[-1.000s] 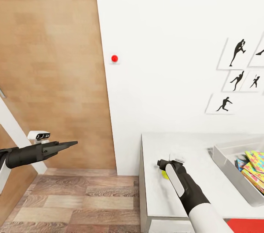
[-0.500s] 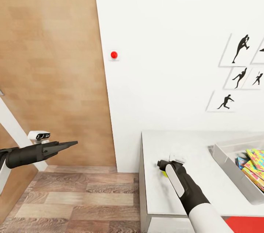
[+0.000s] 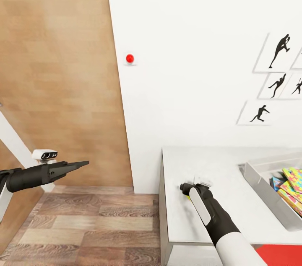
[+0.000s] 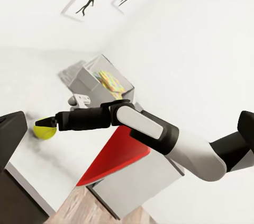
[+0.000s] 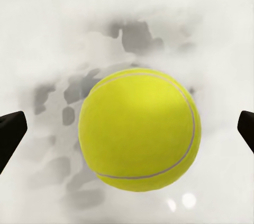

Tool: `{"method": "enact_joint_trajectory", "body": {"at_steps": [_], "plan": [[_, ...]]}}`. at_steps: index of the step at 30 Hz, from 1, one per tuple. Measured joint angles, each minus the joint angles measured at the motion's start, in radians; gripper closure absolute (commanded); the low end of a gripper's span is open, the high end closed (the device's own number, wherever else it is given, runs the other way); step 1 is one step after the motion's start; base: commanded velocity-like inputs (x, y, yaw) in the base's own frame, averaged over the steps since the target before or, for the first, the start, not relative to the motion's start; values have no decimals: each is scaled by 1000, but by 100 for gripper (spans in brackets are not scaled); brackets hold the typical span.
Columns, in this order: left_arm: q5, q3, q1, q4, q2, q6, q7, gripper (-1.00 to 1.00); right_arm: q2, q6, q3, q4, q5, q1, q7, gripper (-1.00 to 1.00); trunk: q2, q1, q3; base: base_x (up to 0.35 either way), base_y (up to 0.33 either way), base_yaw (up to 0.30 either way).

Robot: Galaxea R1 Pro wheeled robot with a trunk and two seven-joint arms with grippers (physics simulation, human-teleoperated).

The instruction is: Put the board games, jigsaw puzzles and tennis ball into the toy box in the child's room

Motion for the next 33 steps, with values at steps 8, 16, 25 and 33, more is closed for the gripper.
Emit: {"method": "enact_joint_trajectory", "body": {"at_steps": [8, 16, 25, 33], "plan": [[0, 0, 0, 0, 0, 0, 0, -100, 0, 0, 1, 0, 0, 0, 1, -100, 0, 0, -12, 0, 0, 0], [0, 0, 0, 0, 0, 0, 0, -100, -1, 0, 1, 0, 0, 0, 12, -100, 0, 0, -14, 1, 0, 0], [0, 0, 0, 0, 0, 0, 0, -100, -1, -1, 1, 0, 2, 1, 14, -100, 0, 0, -14, 120, 0, 0], [0, 0, 0, 0, 0, 0, 0, -100, -1, 0, 1, 0, 2, 0, 14, -100, 0, 0, -14, 48, 0, 0]]}}
